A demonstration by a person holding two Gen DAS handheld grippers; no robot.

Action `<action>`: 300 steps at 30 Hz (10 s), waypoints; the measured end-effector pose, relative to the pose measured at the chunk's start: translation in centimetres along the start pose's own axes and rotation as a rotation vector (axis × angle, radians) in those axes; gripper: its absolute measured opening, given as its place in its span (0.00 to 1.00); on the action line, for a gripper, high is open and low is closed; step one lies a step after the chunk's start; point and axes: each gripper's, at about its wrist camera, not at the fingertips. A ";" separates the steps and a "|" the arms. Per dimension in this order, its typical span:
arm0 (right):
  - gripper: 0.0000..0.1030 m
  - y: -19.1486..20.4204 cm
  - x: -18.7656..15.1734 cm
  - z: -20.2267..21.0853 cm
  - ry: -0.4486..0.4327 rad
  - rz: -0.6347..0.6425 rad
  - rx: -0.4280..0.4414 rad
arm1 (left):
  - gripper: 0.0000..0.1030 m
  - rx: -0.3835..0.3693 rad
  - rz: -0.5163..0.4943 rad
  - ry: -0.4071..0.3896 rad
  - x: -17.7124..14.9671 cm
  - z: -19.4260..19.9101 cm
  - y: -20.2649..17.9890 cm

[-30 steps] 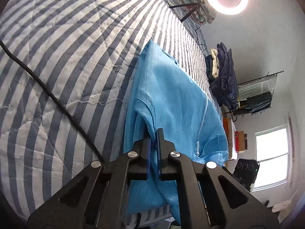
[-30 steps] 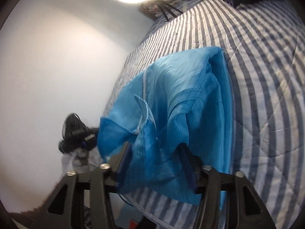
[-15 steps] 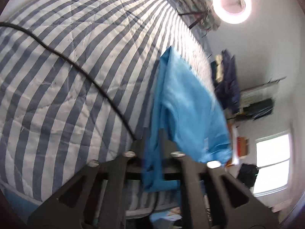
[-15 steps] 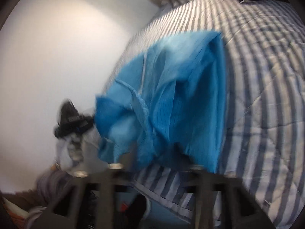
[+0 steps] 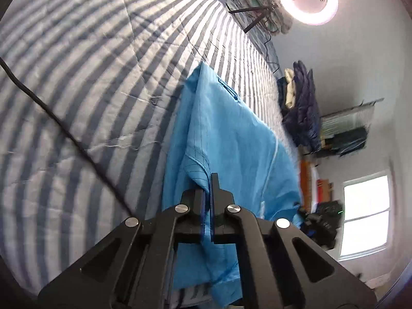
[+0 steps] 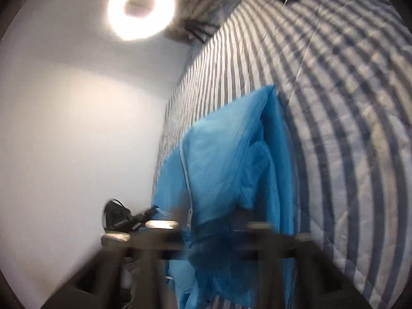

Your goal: Fold large clothes

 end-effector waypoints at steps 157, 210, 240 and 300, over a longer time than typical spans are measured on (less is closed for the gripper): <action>0.29 11.5 -14.7 -1.1 0.159 0.781 -0.509 | 0.38 -0.173 -0.421 0.389 -7.2 -8.6 -14.0; 0.00 12.8 -17.4 -1.8 0.142 1.073 -0.635 | 0.00 -0.192 -0.397 0.413 -7.1 -11.3 -13.1; 0.00 13.2 -20.9 -1.3 0.124 1.227 -0.659 | 0.00 -0.154 -0.380 0.386 -6.5 -11.0 -12.5; 0.14 7.9 -16.5 1.5 0.154 0.510 -0.488 | 0.00 0.230 -0.190 0.053 -17.1 2.5 -2.3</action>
Point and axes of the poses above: each gripper's, at about its wrist camera, not at the fingertips, and z roughly against the way its jaws point, y to its left, x to its top, and after that the axes turned 6 degrees about -y, right-handed
